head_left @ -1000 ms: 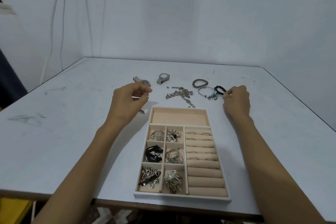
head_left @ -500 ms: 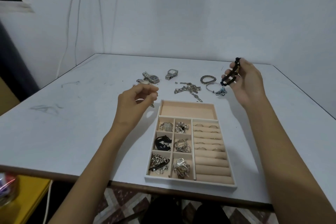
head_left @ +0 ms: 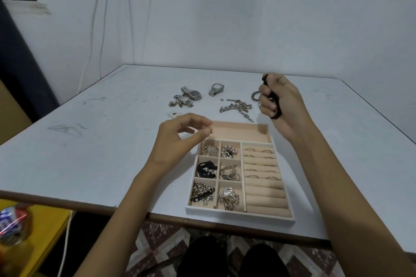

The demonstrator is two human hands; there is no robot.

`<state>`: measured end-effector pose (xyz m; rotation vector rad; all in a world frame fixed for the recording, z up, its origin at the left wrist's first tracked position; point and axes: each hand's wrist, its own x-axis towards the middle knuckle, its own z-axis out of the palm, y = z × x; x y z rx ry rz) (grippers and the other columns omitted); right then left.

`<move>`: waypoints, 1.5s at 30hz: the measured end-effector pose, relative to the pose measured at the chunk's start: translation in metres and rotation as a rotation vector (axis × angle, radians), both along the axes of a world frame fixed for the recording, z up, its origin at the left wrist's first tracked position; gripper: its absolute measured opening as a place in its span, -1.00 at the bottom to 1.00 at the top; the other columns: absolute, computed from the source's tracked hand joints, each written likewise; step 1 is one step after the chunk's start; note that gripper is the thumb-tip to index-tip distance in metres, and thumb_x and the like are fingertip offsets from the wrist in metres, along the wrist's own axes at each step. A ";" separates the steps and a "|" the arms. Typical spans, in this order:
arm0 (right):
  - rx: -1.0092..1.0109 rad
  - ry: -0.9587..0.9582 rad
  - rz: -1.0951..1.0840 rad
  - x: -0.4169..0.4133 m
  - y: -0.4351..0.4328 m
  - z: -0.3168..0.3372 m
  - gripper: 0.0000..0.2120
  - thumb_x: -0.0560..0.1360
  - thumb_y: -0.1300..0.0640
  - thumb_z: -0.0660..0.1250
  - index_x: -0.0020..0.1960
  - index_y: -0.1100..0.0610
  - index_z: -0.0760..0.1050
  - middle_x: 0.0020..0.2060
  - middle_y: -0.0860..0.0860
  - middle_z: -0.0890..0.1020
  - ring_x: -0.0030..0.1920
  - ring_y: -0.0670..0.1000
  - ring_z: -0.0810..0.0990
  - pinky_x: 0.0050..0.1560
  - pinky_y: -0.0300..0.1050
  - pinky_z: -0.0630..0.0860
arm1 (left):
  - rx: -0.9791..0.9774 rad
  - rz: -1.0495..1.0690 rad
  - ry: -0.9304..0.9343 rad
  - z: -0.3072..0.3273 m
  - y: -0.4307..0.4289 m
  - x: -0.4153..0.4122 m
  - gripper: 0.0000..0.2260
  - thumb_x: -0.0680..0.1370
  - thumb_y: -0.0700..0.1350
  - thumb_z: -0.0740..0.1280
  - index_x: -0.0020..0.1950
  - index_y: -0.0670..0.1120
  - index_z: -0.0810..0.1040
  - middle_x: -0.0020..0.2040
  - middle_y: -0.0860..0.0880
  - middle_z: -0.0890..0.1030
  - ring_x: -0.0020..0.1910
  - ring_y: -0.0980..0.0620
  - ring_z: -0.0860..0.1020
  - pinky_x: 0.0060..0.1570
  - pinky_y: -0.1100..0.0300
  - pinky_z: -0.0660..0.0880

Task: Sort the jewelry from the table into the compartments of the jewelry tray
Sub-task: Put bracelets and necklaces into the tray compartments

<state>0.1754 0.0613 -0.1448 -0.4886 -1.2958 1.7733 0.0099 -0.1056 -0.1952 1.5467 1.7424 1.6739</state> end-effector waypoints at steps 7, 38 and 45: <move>-0.011 0.016 0.156 0.000 -0.040 -0.009 -0.91 0.63 0.16 0.15 -0.03 0.12 0.40 -0.40 -0.04 0.39 -0.54 -0.13 0.18 -0.58 -0.29 0.10 | -0.032 -0.060 -0.062 0.002 -0.022 0.016 -0.92 0.45 -0.18 0.46 -0.09 -0.04 0.67 -0.12 0.03 0.68 -0.04 0.14 0.59 0.11 0.23 0.46; 0.029 -0.067 0.183 -0.005 -0.062 -0.022 -0.93 0.60 0.19 0.23 0.04 0.12 0.48 -0.35 0.02 0.53 -0.44 -0.05 0.38 -0.50 -0.26 0.32 | -0.064 -0.192 -0.183 -0.010 -0.035 0.026 -0.87 0.50 -0.21 0.41 0.02 -0.12 0.66 0.06 -0.03 0.65 0.05 0.02 0.61 -0.03 0.14 0.58; 0.182 -0.151 0.205 -0.005 -0.070 -0.023 -0.78 0.58 0.20 0.27 0.20 0.22 0.52 -0.23 0.06 0.60 -0.29 -0.02 0.52 -0.18 -0.02 0.50 | -0.521 0.217 0.592 -0.030 -0.022 0.006 -0.55 0.63 0.05 -0.05 0.51 0.00 0.23 0.53 0.06 0.19 0.52 0.08 0.11 0.52 -0.01 -0.05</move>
